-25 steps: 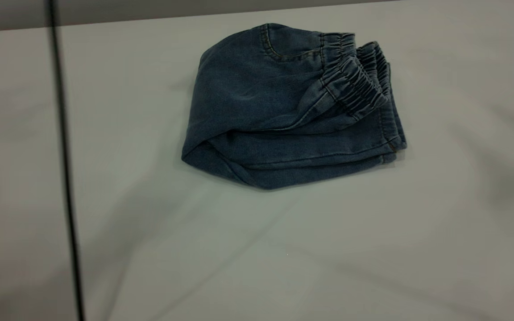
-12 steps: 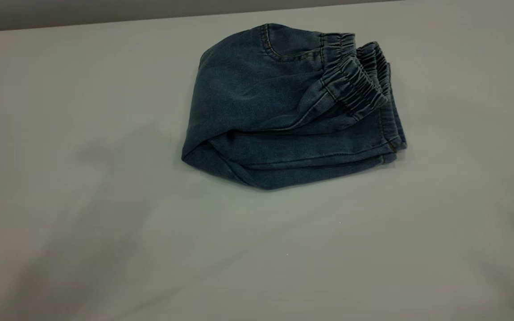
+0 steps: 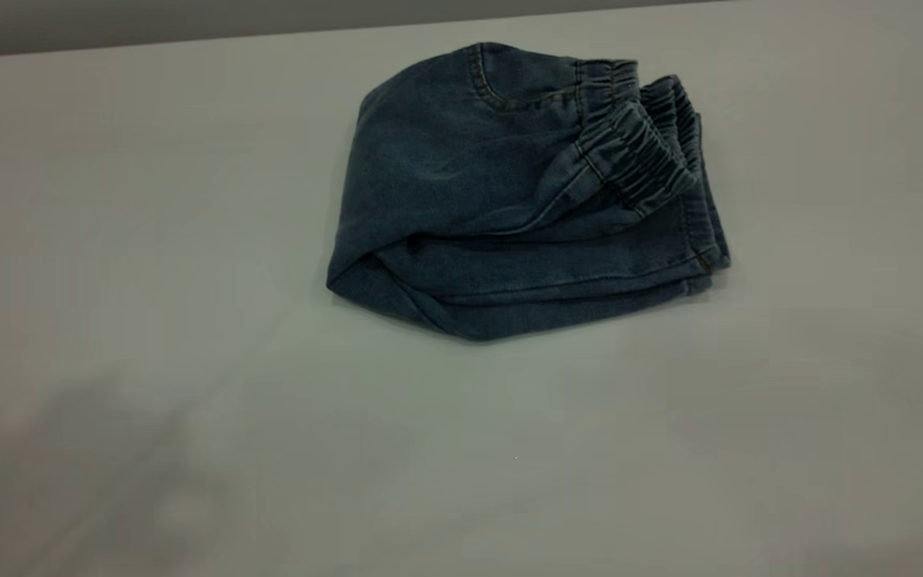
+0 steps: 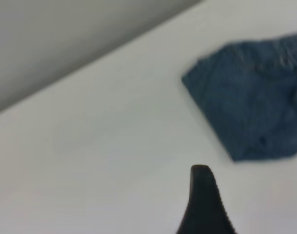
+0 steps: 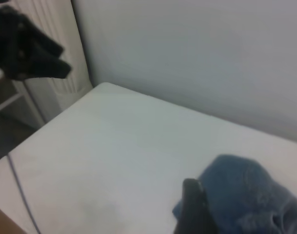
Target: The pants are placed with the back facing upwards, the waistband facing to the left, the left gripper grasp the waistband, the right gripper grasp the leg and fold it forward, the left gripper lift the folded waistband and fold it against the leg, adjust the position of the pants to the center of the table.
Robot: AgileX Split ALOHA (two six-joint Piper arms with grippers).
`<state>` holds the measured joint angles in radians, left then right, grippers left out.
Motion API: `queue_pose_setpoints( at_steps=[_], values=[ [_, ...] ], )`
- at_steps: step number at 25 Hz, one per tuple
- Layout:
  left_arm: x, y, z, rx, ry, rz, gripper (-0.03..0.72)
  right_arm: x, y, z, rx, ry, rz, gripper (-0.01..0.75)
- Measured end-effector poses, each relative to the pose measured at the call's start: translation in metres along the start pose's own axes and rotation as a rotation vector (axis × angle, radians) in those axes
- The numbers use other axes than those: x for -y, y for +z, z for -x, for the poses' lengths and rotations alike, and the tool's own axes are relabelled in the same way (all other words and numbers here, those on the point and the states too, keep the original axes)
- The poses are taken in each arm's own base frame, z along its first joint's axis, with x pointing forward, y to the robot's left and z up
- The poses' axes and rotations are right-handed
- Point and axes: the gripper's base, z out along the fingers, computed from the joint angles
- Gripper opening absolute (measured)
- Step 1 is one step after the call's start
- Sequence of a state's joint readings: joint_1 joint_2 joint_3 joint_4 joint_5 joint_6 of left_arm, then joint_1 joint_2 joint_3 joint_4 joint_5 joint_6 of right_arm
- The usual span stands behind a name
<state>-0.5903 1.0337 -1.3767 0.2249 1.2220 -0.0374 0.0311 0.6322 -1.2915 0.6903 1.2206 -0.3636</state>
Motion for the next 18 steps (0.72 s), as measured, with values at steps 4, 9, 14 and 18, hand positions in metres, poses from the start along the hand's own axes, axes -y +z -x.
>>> queue_pose_setpoints(
  at_steps=[4,9,14,18],
  values=[
    [0.003,-0.009,-0.039,-0.011,-0.010,-0.033,0.443,-0.002,-0.012,-0.038,-0.028,0.050,-0.111,0.425],
    [0.006,-0.017,-0.088,-0.012,-0.014,-0.067,0.443,0.001,-0.027,-0.090,-0.044,0.093,-0.282,0.425],
    [0.007,-0.018,-0.128,-0.010,0.010,-0.065,0.443,0.003,-0.030,-0.137,-0.057,0.070,-0.366,0.425],
    [0.011,-0.006,-0.156,-0.049,0.011,-0.070,0.443,0.012,-0.023,-0.165,-0.082,0.057,-0.419,0.425]
  ],
)
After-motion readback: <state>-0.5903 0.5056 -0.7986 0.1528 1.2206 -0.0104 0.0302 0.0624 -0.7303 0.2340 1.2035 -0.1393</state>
